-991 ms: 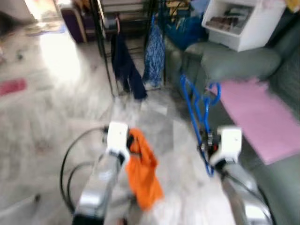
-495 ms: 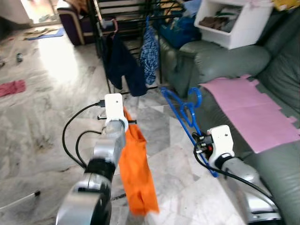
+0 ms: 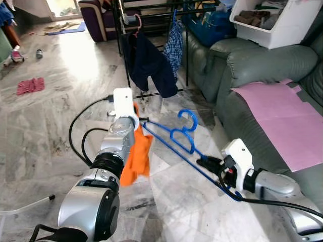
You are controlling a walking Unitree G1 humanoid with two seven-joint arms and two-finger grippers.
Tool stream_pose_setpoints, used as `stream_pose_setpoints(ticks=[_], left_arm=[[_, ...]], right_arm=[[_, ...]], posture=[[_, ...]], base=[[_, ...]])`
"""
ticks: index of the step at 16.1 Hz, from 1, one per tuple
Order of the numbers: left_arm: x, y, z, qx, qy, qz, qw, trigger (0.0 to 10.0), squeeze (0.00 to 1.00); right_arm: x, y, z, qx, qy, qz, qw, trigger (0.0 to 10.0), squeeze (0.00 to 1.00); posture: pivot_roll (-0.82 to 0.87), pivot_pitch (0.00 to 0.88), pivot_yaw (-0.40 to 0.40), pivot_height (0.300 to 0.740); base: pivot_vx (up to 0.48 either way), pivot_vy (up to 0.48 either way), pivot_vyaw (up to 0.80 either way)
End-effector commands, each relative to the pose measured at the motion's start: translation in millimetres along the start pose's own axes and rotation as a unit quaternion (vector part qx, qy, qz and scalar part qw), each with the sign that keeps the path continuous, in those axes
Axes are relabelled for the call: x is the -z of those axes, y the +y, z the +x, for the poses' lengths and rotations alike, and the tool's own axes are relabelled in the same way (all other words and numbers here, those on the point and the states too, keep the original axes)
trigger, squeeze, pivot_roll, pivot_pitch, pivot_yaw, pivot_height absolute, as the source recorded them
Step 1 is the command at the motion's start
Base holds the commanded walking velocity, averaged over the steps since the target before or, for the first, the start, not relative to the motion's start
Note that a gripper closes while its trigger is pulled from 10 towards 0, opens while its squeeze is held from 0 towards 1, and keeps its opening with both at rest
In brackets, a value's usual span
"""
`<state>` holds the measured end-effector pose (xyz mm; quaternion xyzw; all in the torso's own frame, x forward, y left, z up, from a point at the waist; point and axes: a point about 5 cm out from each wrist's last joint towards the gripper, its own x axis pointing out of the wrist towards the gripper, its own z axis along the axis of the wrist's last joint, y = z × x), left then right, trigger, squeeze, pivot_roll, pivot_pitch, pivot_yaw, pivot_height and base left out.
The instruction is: Hang hanger
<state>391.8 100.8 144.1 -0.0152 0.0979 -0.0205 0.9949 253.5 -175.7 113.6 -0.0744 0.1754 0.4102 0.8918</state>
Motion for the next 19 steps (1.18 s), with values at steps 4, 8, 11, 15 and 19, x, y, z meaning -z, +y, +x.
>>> stream_pose_setpoints(ticks=[4,8,11,15,19], left_arm=[[-12,0.6,2.1,0.017,-0.040,0.061,0.997,10.0,0.00],[-13,11.0,3.2,0.014,-0.046,0.081,0.995,10.0,0.00],[-19,16.0,4.6,0.010,-0.048,0.068,0.996,10.0,0.00],[-25,6.8,2.6,0.039,-0.062,0.065,0.995,10.0,0.00],[-30,-24.4,-5.1,0.102,-0.084,0.073,0.988,10.0,0.00]], right_arm=[[-3,3.9,-7.5,-0.058,0.028,-0.016,0.998,10.0,0.00],[-1,-2.9,-10.6,-0.046,0.046,-0.031,0.997,10.0,0.00],[6,-13.3,-3.0,0.011,0.056,-0.050,0.997,10.0,0.00],[12,-27.9,9.6,0.080,0.033,-0.011,0.996,10.0,0.00],[12,-42.4,31.9,0.137,0.016,0.037,0.990,10.0,0.00]], posture=[[-0.07,0.030,0.027,0.740],[-0.07,0.029,0.029,0.740],[-0.08,0.031,0.032,0.740],[-0.06,0.038,0.028,0.740],[-0.06,0.044,0.029,0.740]], base=[[0.000,0.000,0.00],[0.000,0.000,0.00],[0.000,0.000,0.00],[0.000,0.000,0.00],[0.000,0.000,0.00]])
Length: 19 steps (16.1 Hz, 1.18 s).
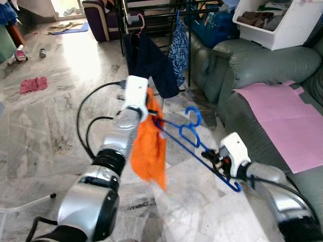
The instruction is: Hang hanger
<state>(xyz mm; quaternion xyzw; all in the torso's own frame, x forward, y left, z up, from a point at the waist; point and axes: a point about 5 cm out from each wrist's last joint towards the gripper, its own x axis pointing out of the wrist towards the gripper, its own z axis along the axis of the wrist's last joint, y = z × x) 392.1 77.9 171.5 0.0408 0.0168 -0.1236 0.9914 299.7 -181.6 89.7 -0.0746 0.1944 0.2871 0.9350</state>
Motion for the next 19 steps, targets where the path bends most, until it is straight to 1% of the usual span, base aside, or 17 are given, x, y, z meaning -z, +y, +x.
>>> stream_pose_setpoints(ticks=[1,2,3,5,7,8,9,10,11,12,13,14,15,16,17,18,19], left_arm=[[-5,-4.7,-1.4,0.011,-0.014,0.009,1.000,10.0,0.00],[-6,-13.5,-3.1,0.041,-0.027,0.007,0.999,10.0,0.00],[-6,-16.8,-4.2,0.054,-0.030,0.010,0.998,10.0,0.00],[-12,-32.1,-12.1,0.124,-0.074,0.022,0.989,10.0,0.00],[-17,-42.1,-19.4,0.172,-0.096,0.029,0.980,10.0,0.00],[-17,-47.1,-22.7,0.199,-0.099,0.022,0.975,10.0,0.00],[-16,-47.8,-23.4,0.201,-0.098,0.024,0.974,10.0,0.00],[-15,-46.0,-23.0,0.189,-0.098,0.035,0.977,10.0,0.00],[-15,-37.4,-19.5,0.148,-0.091,0.032,0.984,10.0,0.00],[-16,-22.6,-14.8,0.091,-0.086,0.029,0.992,10.0,0.00],[-15,-17.6,-13.7,0.074,-0.083,0.027,0.993,10.0,0.00],[-15,0.0,-11.8,0.027,-0.073,0.014,0.997,10.0,0.00],[-15,9.2,-12.0,0.004,-0.071,0.010,0.997,10.0,0.00],[-14,12.3,-12.5,-0.001,-0.068,0.009,0.998,10.0,0.00],[-6,22.4,-15.4,-0.018,-0.057,0.030,0.998,10.0,0.00],[-5,23.4,-15.7,-0.021,-0.054,0.035,0.998,10.0,0.00],[2,22.2,-17.2,-0.017,-0.047,0.044,0.998,10.0,0.00]], right_arm=[[-4,0.8,6.1,0.003,-0.016,0.045,0.999,10.0,0.00],[-9,6.0,12.4,-0.013,-0.043,0.109,0.993,10.0,0.00],[-11,8.1,14.2,-0.021,-0.051,0.126,0.990,10.0,0.00],[-15,19.5,21.0,-0.069,-0.074,0.201,0.974,10.0,0.00],[-17,27.7,22.1,-0.109,-0.084,0.228,0.964,10.0,0.00],[-16,29.5,22.2,-0.114,-0.084,0.242,0.960,10.0,0.00],[-14,27.6,23.3,-0.101,-0.077,0.250,0.960,10.0,0.00],[-11,24.4,24.5,-0.084,-0.066,0.255,0.961,10.0,0.00],[-7,19.0,25.0,-0.050,-0.053,0.260,0.963,10.0,0.00],[-3,12.9,24.1,-0.013,-0.046,0.267,0.962,10.0,0.00],[-2,10.6,23.7,0.000,-0.045,0.272,0.961,10.0,0.00],[2,-1.3,20.5,0.058,-0.046,0.302,0.951,10.0,0.00],[5,-9.1,17.3,0.092,-0.047,0.320,0.942,10.0,0.00],[5,-12.8,15.6,0.106,-0.049,0.328,0.938,10.0,0.00],[4,-25.9,7.2,0.140,-0.064,0.364,0.919,10.0,0.00],[4,-26.9,6.4,0.141,-0.065,0.369,0.916,10.0,0.00],[1,-25.6,5.7,0.123,-0.072,0.371,0.918,10.0,0.00]], posture=[[-0.06,0.044,0.029,0.740],[-0.06,0.047,0.023,0.740],[-0.06,0.047,0.023,0.740],[-0.05,0.050,0.019,0.740],[-0.05,0.053,0.015,0.740],[-0.05,0.054,0.014,0.740],[-0.05,0.055,0.013,0.740],[-0.06,0.055,0.014,0.740],[-0.06,0.059,0.014,0.740],[-0.06,0.059,0.014,0.740],[-0.06,0.059,0.014,0.740],[-0.07,0.061,0.009,0.740],[-0.06,0.061,0.008,0.740],[-0.07,0.063,0.008,0.740],[-0.07,0.064,0.008,0.740],[-0.07,0.064,0.008,0.740],[-0.07,0.064,0.008,0.740]], base=[[0.000,0.000,0.00],[0.000,0.000,0.00],[0.000,0.000,0.00],[0.000,0.000,0.00],[0.000,0.000,0.00],[0.000,0.000,0.00],[0.000,0.000,0.00],[0.000,0.000,0.00],[0.000,0.000,0.00],[0.000,0.000,0.00],[0.000,0.000,0.00],[0.000,0.000,0.00],[0.000,0.000,0.00],[0.000,0.000,0.00],[0.000,0.000,0.00],[0.000,0.000,0.00],[0.000,0.000,0.00]])
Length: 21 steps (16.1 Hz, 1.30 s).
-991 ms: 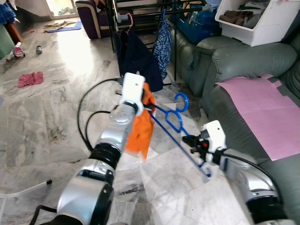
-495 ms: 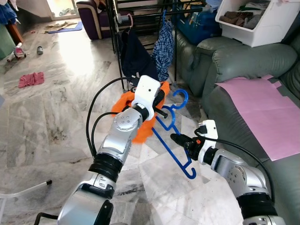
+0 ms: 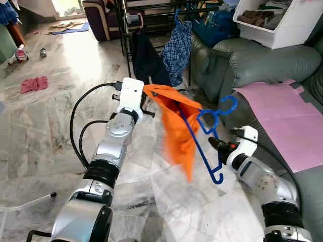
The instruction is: Hang hanger
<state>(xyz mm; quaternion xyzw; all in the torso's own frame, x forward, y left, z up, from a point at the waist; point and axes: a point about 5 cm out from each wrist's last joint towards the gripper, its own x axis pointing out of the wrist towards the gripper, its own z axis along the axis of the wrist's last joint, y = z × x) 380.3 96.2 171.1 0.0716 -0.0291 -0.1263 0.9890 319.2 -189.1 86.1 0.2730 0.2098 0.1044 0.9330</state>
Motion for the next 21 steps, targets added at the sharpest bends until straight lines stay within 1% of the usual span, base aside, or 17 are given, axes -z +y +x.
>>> stream_pose_setpoints(ticks=[1,2,3,5,7,8,9,12,13,14,15,16,17,18,19,20,21], left_arm=[[5,4.5,-3.1,-0.013,-0.001,0.027,1.000,10.0,0.00],[7,2.1,-3.6,-0.008,-0.001,0.043,0.999,10.0,0.00],[9,0.2,-4.2,-0.006,0.002,0.047,0.999,10.0,0.00],[9,-1.8,-4.3,0.000,-0.001,0.043,0.999,10.0,0.00],[4,-12.7,-4.8,0.037,-0.025,0.057,0.997,10.0,0.00],[4,-13.8,-4.8,0.040,-0.027,0.060,0.997,10.0,0.00],[1,-15.9,-4.4,0.041,-0.038,0.063,0.996,10.0,0.00],[-1,-13.2,-4.1,0.036,-0.046,0.062,0.996,10.0,0.00],[-4,-14.2,-4.4,0.043,-0.055,0.054,0.996,10.0,0.00],[-15,-17.7,-6.0,0.063,-0.090,0.028,0.994,10.0,0.00],[-18,-18.5,-6.6,0.068,-0.099,0.021,0.993,10.0,0.00],[-22,-21.8,-7.8,0.084,-0.110,0.012,0.990,10.0,0.00],[-33,-36.6,-14.8,0.148,-0.139,-0.013,0.979,10.0,0.00],[-34,-47.0,-21.3,0.190,-0.146,-0.014,0.971,10.0,0.00],[-28,-61.4,-31.8,0.239,-0.139,-0.007,0.961,10.0,0.00],[-13,-71.9,-42.1,0.271,-0.115,-0.003,0.956,10.0,0.00],[-6,-75.8,-46.7,0.283,-0.104,-0.004,0.954,10.0,0.00]], right_arm=[[-5,-4.1,-5.7,-0.005,0.000,0.009,1.000,10.0,0.00],[-5,-2.5,-6.6,-0.017,0.002,0.014,1.000,10.0,0.00],[-4,3.1,-9.4,-0.058,0.005,0.033,0.998,10.0,0.00],[-3,8.2,-12.8,-0.091,0.011,0.037,0.995,10.0,0.00],[0,8.6,-22.4,-0.141,0.015,0.052,0.988,10.0,0.00],[0,8.5,-23.4,-0.146,0.015,0.054,0.988,10.0,0.00],[0,1.2,-24.1,-0.132,0.010,0.055,0.990,10.0,0.00],[2,0.3,-28.6,-0.150,0.022,0.045,0.988,10.0,0.00],[4,-7.5,-26.9,-0.120,0.027,0.050,0.991,10.0,0.00],[8,-22.0,-23.2,-0.062,0.032,0.069,0.995,10.0,0.00],[9,-25.2,-22.8,-0.050,0.034,0.074,0.995,10.0,0.00],[10,-29.4,-21.5,-0.029,0.031,0.077,0.996,10.0,0.00],[6,-39.8,-17.5,0.031,0.005,0.089,0.996,10.0,0.00],[-1,-44.9,-15.2,0.064,-0.024,0.103,0.992,10.0,0.00],[-16,-47.2,-12.0,0.093,-0.072,0.124,0.985,10.0,0.00],[-33,-41.0,-8.0,0.088,-0.113,0.140,0.980,10.0,0.00],[-39,-37.1,-6.3,0.082,-0.128,0.146,0.977,10.0,0.00]], posture=[[-0.07,0.063,0.005,0.740],[-0.07,0.064,0.003,0.740],[-0.07,0.064,0.003,0.740],[-0.07,0.065,0.002,0.740],[-0.07,0.066,0.001,0.740],[-0.07,0.066,0.002,0.740],[-0.07,0.065,0.003,0.740],[-0.07,0.064,0.005,0.740],[-0.07,0.065,0.006,0.740],[-0.07,0.066,0.007,0.740],[-0.07,0.067,0.008,0.740],[-0.07,0.066,0.007,0.740],[-0.06,0.067,0.007,0.740],[-0.06,0.069,0.010,0.740],[-0.06,0.072,0.013,0.740],[-0.06,0.073,0.014,0.740],[-0.06,0.073,0.014,0.740]], base=[[0.000,0.000,0.00],[0.000,0.000,0.00],[0.000,0.000,0.00],[0.000,0.000,0.00],[0.000,0.000,0.00],[0.000,0.000,0.00],[0.000,0.000,0.00],[0.000,0.000,0.00],[0.000,0.000,0.00],[0.000,0.000,0.00],[0.000,0.000,0.00],[0.000,0.000,0.00],[0.000,0.000,0.00],[0.000,0.000,0.00],[0.000,0.000,0.00],[0.000,0.000,0.00],[0.000,0.000,0.00]])
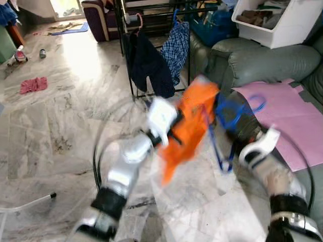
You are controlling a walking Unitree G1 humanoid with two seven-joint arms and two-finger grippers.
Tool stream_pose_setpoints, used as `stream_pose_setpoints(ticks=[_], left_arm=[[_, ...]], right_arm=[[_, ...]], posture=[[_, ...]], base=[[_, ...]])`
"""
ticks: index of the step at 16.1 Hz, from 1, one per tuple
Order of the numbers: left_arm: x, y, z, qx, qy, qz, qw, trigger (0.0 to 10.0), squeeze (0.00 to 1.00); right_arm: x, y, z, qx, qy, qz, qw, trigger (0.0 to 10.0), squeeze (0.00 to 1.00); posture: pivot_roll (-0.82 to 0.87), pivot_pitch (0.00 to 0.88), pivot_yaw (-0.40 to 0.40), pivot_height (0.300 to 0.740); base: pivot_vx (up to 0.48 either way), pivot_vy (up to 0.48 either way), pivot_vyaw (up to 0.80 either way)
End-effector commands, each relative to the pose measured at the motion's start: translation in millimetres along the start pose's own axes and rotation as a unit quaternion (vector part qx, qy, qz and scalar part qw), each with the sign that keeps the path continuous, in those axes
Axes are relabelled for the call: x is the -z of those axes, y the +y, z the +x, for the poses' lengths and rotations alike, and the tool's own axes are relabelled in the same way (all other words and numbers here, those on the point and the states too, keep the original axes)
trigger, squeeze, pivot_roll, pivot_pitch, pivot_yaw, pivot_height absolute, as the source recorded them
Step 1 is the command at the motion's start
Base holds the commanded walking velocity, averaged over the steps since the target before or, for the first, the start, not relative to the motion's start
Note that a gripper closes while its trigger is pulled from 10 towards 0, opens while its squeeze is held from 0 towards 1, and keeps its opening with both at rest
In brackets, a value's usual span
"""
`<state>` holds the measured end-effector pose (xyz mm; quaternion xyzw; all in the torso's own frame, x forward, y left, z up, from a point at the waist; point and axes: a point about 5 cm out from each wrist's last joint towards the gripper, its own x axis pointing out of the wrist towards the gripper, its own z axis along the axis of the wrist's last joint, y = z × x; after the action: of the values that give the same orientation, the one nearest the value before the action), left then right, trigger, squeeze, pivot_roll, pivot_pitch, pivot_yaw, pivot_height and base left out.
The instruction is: Hang hanger
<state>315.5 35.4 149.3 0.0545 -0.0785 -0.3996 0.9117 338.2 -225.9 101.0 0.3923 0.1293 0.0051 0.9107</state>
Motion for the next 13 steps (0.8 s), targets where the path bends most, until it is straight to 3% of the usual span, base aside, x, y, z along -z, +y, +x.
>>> stream_pose_setpoints(ticks=[1,2,3,4,5,6,7,8,10,11,12,13], left_arm=[[-7,-4.8,-1.8,0.024,-0.015,0.009,1.000,10.0,0.00],[8,-24.2,-12.0,0.066,0.020,-0.003,0.998,10.0,0.00],[12,-31.0,-15.2,0.081,0.032,-0.006,0.996,10.0,0.00],[17,-37.2,-17.9,0.086,0.044,-0.006,0.995,10.0,0.00],[22,-38.5,-16.5,0.079,0.061,0.004,0.995,10.0,0.00],[24,-38.6,-15.7,0.076,0.067,0.005,0.995,10.0,0.00],[24,-38.3,-13.9,0.072,0.069,0.013,0.995,10.0,0.00],[21,-40.7,-13.3,0.074,0.070,0.014,0.995,10.0,0.00],[20,-42.8,-12.8,0.078,0.068,0.012,0.995,10.0,0.00],[19,-48.7,-11.2,0.088,0.067,0.008,0.994,10.0,0.00],[19,-51.2,-10.3,0.092,0.068,0.008,0.993,10.0,0.00],[19,-52.2,-10.1,0.093,0.068,0.009,0.993,10.0,0.00]], right_arm=[[-13,-3.6,-1.0,0.026,-0.040,0.023,0.999,10.0,0.00],[-32,24.6,9.6,0.002,-0.104,0.053,0.993,10.0,0.00],[-38,35.1,12.7,-0.007,-0.126,0.066,0.990,10.0,0.00],[-47,56.5,18.1,-0.028,-0.153,0.086,0.984,10.0,0.00],[-51,95.0,23.7,-0.082,-0.166,0.088,0.979,10.0,0.00],[-51,110.6,24.8,-0.105,-0.167,0.084,0.977,10.0,0.00],[-45,143.2,24.5,-0.158,-0.159,0.047,0.973,10.0,0.00],[-37,164.9,22.8,-0.191,-0.159,-0.003,0.969,10.0,0.00],[-37,167.9,22.4,-0.195,-0.165,-0.021,0.967,10.0,0.00],[-43,162.5,21.8,-0.172,-0.201,-0.072,0.962,10.0,0.00],[-44,164.0,17.6,-0.175,-0.228,-0.192,0.938,10.0,0.00],[-36,170.3,10.3,-0.199,-0.248,-0.325,0.891,10.0,0.00]], posture=[[-0.06,0.076,0.014,0.740],[-0.06,0.077,0.010,0.740],[-0.06,0.077,0.010,0.740],[-0.05,0.075,0.009,0.740],[-0.06,0.075,0.008,0.740],[-0.06,0.074,0.006,0.740],[-0.06,0.074,0.004,0.740],[-0.06,0.075,0.002,0.740],[-0.06,0.077,0.001,0.740],[-0.06,0.078,0.001,0.740],[-0.06,0.078,0.001,0.740],[-0.06,0.079,0.002,0.740]], base=[[0.000,0.000,0.00],[0.000,0.000,0.00],[0.000,0.000,0.00],[0.000,0.000,0.00],[0.000,0.000,0.00],[0.000,0.000,0.00],[0.000,0.000,0.00],[0.000,0.000,0.00],[0.000,0.000,0.00],[0.000,0.000,0.00],[0.000,0.000,0.00],[0.000,0.000,0.00]])
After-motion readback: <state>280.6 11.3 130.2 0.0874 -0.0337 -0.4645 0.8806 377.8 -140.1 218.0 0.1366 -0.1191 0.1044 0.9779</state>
